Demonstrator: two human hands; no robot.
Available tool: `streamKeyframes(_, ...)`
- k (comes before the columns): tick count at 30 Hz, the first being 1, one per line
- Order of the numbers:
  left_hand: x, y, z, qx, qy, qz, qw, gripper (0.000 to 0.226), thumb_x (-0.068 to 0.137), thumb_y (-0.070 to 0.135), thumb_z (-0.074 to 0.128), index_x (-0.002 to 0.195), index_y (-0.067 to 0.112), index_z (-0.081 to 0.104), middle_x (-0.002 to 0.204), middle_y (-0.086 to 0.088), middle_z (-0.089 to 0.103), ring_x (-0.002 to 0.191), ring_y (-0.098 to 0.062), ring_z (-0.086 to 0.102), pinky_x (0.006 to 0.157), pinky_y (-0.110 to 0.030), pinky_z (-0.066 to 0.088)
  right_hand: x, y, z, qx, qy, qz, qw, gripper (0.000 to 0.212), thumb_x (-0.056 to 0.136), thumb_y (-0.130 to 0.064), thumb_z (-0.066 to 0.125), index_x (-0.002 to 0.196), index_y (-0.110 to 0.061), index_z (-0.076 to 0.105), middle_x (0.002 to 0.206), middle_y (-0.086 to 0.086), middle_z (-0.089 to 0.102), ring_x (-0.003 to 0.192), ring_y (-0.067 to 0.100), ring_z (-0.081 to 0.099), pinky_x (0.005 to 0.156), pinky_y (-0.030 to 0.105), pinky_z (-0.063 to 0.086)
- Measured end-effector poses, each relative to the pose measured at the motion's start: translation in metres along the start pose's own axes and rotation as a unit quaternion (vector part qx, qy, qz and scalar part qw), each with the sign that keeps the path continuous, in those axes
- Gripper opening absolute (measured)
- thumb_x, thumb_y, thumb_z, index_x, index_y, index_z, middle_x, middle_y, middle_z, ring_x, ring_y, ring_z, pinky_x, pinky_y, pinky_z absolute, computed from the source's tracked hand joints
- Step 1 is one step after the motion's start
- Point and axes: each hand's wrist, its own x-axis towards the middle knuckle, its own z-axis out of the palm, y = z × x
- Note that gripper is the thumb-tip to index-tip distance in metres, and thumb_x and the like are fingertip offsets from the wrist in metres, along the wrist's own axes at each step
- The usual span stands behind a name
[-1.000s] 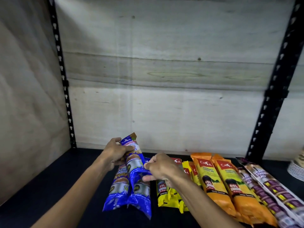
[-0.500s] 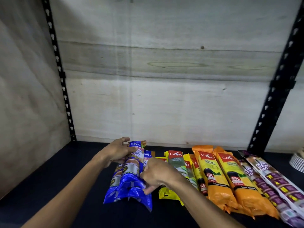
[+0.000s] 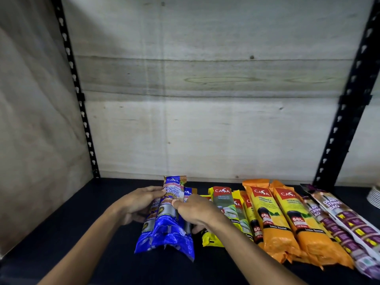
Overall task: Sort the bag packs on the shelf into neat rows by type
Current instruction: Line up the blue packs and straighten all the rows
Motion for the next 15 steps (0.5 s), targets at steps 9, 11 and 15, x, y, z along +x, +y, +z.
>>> streamKeyframes(9,0.001,-0.003,-0.017,-0.020,0.023,0.000,1.000,0.035,0.084,0.043,0.071,0.118,0.037,0.063,0.108,-0.008,0.075,0.102,-0.027,0.071,0.095,-0.051,0.054,0.018,-0.009,0.017,0.067,-0.001,-0.034,0.997,0.048,0.092,-0.054,0.052,0.116,-0.013,0.062,0.107,0.007,0.073,0.088,0.026,0.074,0.079,0.042,0.062)
streamKeyframes(11,0.000,-0.006,-0.025,-0.021,0.038,-0.001,0.999,0.031,0.085,0.042,0.071,0.115,0.036,0.065,0.105,-0.007,0.077,0.102,-0.026,0.071,0.095,-0.049,0.054,0.022,-0.016,0.024,0.052,0.007,-0.048,0.997,0.048,0.092,-0.053,0.051,0.114,-0.012,0.064,0.103,0.008,0.074,0.086,0.026,0.074,0.077,0.042,0.063)
streamKeyframes(15,-0.002,-0.008,-0.040,-0.025,0.061,-0.007,0.998,0.028,0.088,0.038,0.068,0.116,0.032,0.065,0.104,-0.009,0.077,0.102,-0.028,0.071,0.092,-0.046,0.055,0.030,-0.032,0.036,0.047,0.007,-0.054,0.997,0.049,0.091,-0.052,0.051,0.114,-0.011,0.064,0.104,0.009,0.074,0.087,0.028,0.074,0.077,0.042,0.063)
